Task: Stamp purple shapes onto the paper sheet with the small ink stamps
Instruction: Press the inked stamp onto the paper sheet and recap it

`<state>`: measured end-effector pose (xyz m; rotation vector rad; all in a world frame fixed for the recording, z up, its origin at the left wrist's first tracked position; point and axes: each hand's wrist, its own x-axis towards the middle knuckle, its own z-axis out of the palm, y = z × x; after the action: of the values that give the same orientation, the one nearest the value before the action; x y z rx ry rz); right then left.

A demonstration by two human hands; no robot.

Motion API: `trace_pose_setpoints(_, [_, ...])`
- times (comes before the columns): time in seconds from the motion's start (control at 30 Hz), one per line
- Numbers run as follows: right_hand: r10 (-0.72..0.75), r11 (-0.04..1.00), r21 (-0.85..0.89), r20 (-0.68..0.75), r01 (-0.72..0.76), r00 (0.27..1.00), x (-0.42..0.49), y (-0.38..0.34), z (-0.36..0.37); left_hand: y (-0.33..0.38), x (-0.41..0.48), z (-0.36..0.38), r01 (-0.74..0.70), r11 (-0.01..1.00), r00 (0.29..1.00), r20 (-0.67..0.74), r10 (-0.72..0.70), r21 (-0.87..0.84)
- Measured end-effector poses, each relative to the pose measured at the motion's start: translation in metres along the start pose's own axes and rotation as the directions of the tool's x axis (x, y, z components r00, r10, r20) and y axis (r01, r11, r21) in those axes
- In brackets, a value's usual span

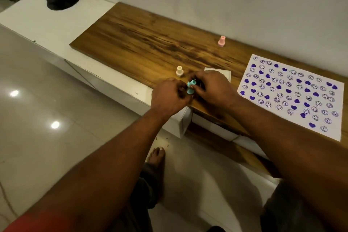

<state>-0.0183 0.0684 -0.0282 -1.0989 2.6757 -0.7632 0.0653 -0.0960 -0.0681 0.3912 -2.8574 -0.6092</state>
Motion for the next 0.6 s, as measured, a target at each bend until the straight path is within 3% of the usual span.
trace_pose_setpoints(0.4, [0.012,0.990,-0.143,0.065,-0.002,0.998,-0.002,-0.007,0.001,-0.001,0.001,0.004,0.010,0.998,1.000,-0.013,-0.011,-0.056])
trace_pose_setpoints(0.6, [0.002,0.926,-0.376,0.112,0.041,0.994,0.009,-0.014,0.002,0.000,0.001,0.005,0.033,0.997,0.999,0.004,-0.032,-0.072])
